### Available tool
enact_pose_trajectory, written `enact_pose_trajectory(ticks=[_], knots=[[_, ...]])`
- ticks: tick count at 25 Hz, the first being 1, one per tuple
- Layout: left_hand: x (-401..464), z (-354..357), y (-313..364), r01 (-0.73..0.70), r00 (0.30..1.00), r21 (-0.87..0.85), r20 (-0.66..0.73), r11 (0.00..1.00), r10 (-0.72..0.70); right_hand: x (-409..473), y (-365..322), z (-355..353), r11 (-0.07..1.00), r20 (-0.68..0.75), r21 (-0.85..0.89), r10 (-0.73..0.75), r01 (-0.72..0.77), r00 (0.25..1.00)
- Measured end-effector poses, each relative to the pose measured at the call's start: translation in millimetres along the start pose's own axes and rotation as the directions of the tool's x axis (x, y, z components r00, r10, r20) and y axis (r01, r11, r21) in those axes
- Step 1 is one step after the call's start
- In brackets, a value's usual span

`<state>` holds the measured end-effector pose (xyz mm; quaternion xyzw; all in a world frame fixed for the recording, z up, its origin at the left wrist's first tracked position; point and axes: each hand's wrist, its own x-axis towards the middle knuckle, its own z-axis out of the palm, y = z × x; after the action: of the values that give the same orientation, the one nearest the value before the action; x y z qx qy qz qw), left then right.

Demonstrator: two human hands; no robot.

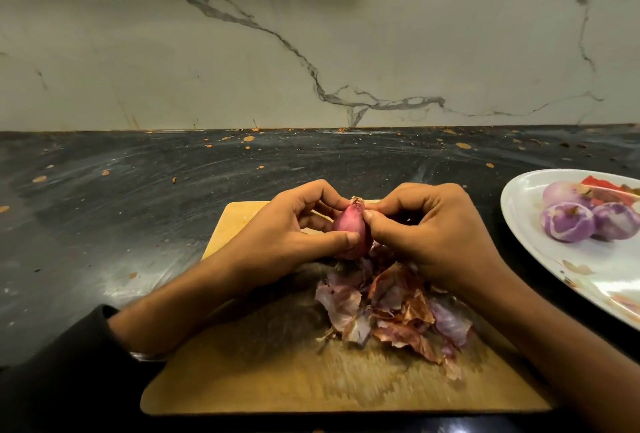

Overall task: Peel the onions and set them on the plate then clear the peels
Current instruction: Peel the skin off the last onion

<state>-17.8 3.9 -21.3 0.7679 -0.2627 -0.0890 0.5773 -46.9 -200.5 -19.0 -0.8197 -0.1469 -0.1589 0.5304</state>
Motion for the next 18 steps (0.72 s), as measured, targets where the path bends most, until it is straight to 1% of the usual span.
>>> enact_pose_trajectory(ticks=[2,4,6,9,14,15,18], knots=[[-1.1,1.9,2.0,-0.027,0.999,0.069,-0.016,0.997,0.028,-1.5,-2.2,2.1,0.999,-0.032,-0.05,-0.007,0.005,0.999],[-2.3,3.0,2.3,-0.032,0.999,0.1,-0.029,0.994,0.035,-2.9,-2.7,3.7,0.997,-0.05,-0.083,0.001,-0.006,0.999],[-1.4,3.3,0.5,-0.015,1.0,0.069,-0.023,0.997,0.017,-3.7,-1.5,4.2,0.998,-0.061,-0.059,0.028,-0.031,0.998],[0.2,3.0,-1.6,0.02,1.0,-0.039,-0.008,0.999,-0.02,-3.8,0.5,4.4,0.998,-0.072,-0.042,0.051,-0.054,0.996],[-0.7,1.5,-5.7,0.043,0.999,-0.128,0.008,0.991,-0.042,-2.8,1.3,3.9,0.992,0.032,0.088,0.091,-0.094,0.995],[-1.0,1.4,-6.2,0.047,0.999,-0.132,0.016,0.99,-0.046,-1.9,2.1,3.8,0.99,0.034,0.104,0.096,-0.099,0.995],[-2.0,2.7,-3.0,0.018,0.999,-0.044,0.033,0.999,-0.017,-0.5,4.4,3.2,0.993,0.003,0.086,0.079,-0.079,0.997]])
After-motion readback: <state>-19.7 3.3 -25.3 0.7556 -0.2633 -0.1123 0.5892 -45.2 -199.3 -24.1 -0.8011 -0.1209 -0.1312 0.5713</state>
